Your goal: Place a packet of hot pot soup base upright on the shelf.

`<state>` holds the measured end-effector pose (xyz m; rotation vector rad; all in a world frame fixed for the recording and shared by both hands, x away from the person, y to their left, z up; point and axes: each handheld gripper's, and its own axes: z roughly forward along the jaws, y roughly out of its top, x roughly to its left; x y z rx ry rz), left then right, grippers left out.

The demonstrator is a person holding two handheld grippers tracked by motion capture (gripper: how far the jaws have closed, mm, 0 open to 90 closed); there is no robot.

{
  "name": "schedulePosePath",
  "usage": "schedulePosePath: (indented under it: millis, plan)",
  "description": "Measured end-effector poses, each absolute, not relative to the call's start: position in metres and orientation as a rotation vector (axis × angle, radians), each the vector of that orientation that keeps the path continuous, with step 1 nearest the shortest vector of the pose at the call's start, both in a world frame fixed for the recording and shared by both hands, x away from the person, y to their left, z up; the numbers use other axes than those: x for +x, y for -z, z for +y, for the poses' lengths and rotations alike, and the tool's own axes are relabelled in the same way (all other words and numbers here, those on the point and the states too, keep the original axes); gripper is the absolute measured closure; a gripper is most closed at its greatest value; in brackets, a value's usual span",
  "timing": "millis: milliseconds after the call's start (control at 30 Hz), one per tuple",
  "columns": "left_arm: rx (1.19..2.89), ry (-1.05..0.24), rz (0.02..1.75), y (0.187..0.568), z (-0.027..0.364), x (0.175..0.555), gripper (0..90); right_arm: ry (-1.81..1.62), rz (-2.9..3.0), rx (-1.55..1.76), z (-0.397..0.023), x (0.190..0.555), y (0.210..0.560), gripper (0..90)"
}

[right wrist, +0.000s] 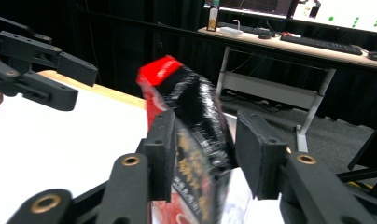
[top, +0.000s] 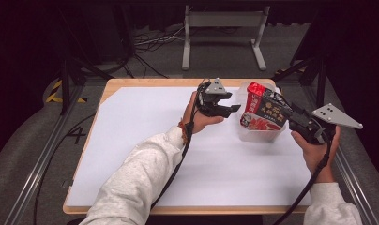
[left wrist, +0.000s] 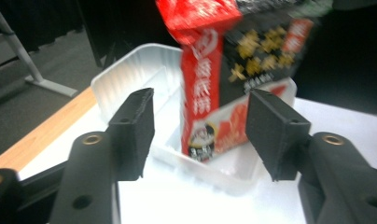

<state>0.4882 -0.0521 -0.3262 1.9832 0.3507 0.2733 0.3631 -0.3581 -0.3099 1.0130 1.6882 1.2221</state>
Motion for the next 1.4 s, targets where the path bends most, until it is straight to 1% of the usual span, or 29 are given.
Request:
schedulePosePath:
  millis: [33,133,167,300,533,667,1000,1400]
  plan:
    - [1.982,-0.274,0.351,0.327,-0.049,0.486,38.6,-1.227,1.694,1.020,-0.358,0.363,0.310,55.0]
    - [1.994,-0.292,0.356,0.328,-0.038,0.481,35.3,-1.222,1.713,1.016,-0.356,0.361,0.311,53.5]
    - [2.004,-0.317,0.362,0.329,-0.034,0.478,32.4,-1.212,1.713,1.012,-0.356,0.361,0.311,52.6]
    - [2.016,-0.349,0.361,0.329,-0.020,0.471,29.9,-1.208,1.723,1.009,-0.357,0.359,0.310,52.1]
    - [2.022,-0.361,0.369,0.330,0.000,0.459,26.8,-1.183,1.744,0.981,-0.351,0.356,0.311,50.1]
    - [2.026,-0.359,0.369,0.335,0.018,0.447,26.1,-1.192,1.752,0.953,-0.350,0.351,0.308,47.8]
    - [2.023,-0.367,0.409,0.342,0.052,0.433,24.4,-1.175,1.747,0.955,-0.351,0.346,0.303,47.1]
    - [2.015,-0.401,0.444,0.348,0.092,0.413,24.1,-1.166,1.819,0.921,-0.340,0.343,0.313,46.3]
